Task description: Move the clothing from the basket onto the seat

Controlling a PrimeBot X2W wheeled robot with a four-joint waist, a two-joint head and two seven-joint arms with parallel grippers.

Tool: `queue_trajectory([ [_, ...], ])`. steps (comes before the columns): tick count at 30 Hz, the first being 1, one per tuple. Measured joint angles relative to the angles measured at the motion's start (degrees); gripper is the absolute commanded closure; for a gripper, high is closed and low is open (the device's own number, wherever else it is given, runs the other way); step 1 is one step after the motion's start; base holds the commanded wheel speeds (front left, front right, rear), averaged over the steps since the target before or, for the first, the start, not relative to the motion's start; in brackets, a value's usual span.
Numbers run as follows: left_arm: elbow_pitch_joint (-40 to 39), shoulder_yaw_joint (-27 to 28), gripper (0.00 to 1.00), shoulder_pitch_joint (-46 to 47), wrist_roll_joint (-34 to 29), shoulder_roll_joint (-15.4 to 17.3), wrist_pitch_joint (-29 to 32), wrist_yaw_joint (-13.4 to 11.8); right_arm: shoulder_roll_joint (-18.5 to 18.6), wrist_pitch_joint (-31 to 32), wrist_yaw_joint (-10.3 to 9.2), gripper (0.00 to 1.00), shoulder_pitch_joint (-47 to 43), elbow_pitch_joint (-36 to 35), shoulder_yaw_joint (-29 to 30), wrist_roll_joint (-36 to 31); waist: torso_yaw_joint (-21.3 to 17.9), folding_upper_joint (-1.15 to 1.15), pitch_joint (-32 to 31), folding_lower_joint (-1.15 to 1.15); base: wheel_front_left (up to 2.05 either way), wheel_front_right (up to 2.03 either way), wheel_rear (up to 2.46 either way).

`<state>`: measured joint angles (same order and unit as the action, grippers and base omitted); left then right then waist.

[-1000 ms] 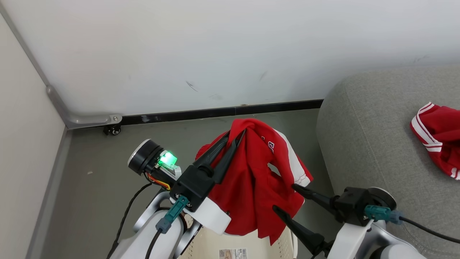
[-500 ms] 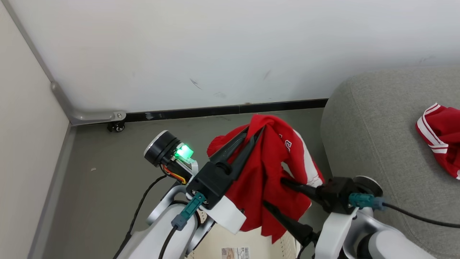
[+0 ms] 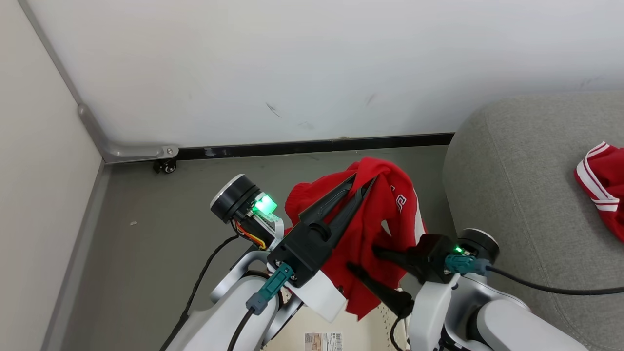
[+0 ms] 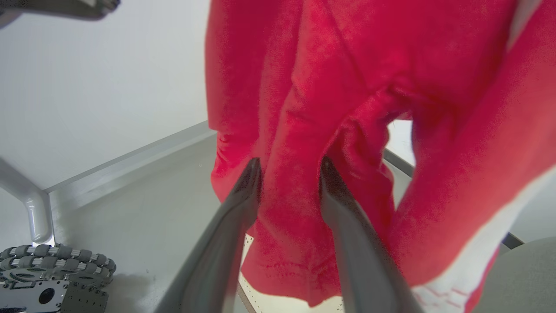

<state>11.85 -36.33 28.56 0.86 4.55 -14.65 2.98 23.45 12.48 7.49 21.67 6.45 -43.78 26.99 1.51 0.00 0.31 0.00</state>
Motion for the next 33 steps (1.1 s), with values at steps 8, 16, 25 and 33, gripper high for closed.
queue_trajectory([
  [8, 1.08, 0.02, 1.0, 0.05, 0.46, -0.4, 0.0, 0.08, -1.11, -3.34, 0.0, 1.0, 2.12, 3.34, -2.66, -0.23, -0.02, 0.0, 0.12, 0.0, 0.0, 0.0, 0.0],
  [16, 5.38, 1.86, 1.0, -0.04, 0.77, 0.62, 0.0, -0.03, -1.53, -6.98, 0.0, 1.0, 2.05, 4.12, -3.43, 1.05, -0.78, 0.0, 0.01, 0.0, 0.0, 0.0, 0.0],
  [25, 11.59, 3.19, 1.0, -1.27, 2.69, 0.85, 0.0, -0.24, -1.46, -11.82, 0.0, 1.0, 1.1, 2.87, -1.77, 3.65, -2.16, 0.0, -0.35, 0.0, 0.0, 0.0, 0.0],
  [33, 14.58, 4.61, 0.02, -2.91, 5.16, 0.92, 0.0, -0.21, -1.0, -15.06, 0.0, 1.0, -0.74, 2.36, 2.91, 5.78, -3.56, 0.0, -0.6, 0.0, 0.0, 0.0, 0.0],
])
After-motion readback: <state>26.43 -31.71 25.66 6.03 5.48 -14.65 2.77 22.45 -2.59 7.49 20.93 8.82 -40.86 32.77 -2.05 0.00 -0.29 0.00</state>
